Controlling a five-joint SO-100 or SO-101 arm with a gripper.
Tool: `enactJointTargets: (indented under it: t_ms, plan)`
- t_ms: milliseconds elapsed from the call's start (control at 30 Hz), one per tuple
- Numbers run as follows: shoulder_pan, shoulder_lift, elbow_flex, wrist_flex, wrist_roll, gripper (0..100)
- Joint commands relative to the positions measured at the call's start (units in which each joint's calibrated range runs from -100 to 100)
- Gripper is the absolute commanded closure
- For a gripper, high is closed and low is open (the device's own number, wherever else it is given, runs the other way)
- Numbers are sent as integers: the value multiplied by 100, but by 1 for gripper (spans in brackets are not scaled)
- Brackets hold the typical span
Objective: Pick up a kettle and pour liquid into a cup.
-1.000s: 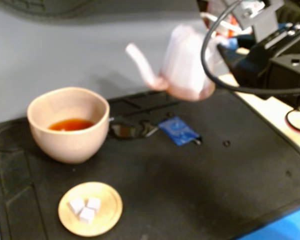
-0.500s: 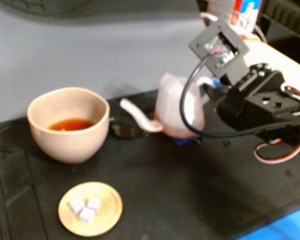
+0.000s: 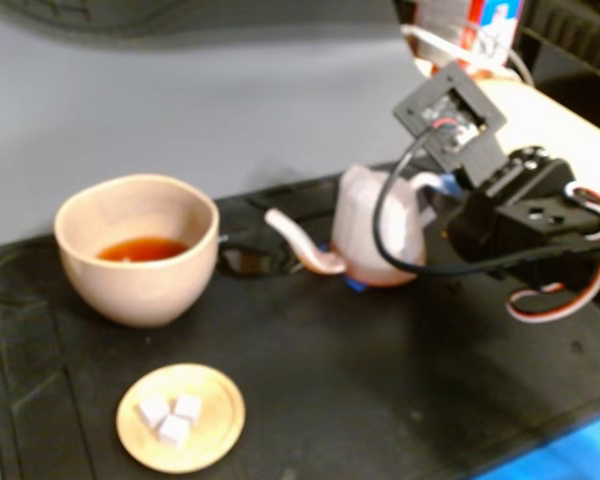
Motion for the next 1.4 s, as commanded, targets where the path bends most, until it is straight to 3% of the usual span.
enactJointTargets:
  t_ms: [0, 1233, 1367]
  plan:
    - [-26, 121, -457, -141, 17, 100]
    - [-109, 232, -430, -124, 106, 99]
    - [-162, 232, -412, -55, 96, 90]
